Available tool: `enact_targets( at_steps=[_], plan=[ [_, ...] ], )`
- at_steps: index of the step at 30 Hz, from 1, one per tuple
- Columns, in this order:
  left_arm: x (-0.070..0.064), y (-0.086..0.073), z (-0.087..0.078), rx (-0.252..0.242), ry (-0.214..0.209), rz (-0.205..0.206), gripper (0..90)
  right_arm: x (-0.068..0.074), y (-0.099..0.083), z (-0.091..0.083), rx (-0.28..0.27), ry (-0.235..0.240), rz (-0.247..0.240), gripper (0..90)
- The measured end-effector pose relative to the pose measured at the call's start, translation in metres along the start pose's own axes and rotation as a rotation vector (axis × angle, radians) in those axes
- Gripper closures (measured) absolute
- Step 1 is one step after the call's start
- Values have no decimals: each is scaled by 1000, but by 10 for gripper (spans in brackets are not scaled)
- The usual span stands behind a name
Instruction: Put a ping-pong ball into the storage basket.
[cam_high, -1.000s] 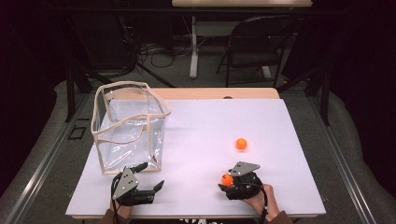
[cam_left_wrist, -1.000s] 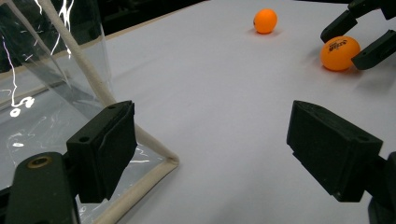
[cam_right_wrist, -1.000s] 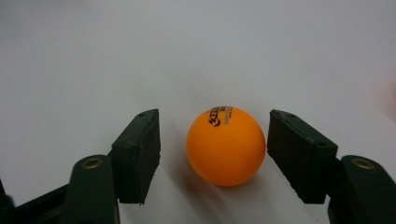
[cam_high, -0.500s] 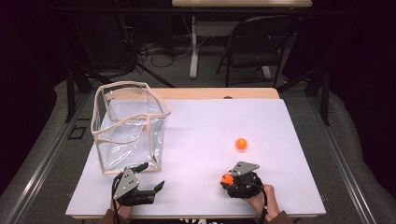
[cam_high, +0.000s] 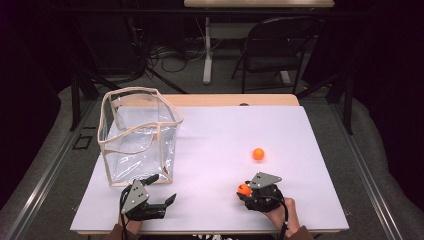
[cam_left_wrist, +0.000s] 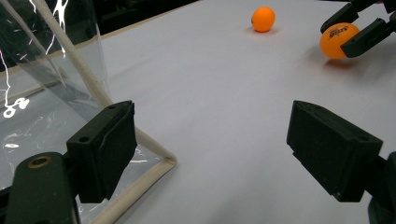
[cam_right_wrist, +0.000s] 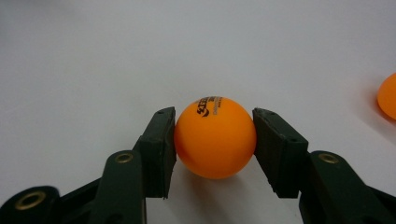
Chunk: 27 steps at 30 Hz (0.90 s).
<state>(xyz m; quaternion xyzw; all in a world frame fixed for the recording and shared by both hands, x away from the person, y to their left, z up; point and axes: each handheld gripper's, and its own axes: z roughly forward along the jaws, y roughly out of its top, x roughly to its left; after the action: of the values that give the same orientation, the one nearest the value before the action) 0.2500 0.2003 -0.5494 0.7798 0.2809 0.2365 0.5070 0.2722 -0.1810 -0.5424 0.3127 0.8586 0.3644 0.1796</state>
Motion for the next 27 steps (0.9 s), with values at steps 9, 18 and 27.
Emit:
enact_targets(
  at_steps=[9, 18, 27],
  plan=[
    [-1, 0, 0, 1, 0, 1, 160, -1, 2, -6, -42, -13, 4, 506],
    [-1, 0, 0, -1, 1, 1, 160, -2, 4, -12, -95, -28, 10, 506],
    [-1, 0, 0, 0, -1, 4, 161, -5, 6, -16, -134, -37, 22, 507]
  ],
)
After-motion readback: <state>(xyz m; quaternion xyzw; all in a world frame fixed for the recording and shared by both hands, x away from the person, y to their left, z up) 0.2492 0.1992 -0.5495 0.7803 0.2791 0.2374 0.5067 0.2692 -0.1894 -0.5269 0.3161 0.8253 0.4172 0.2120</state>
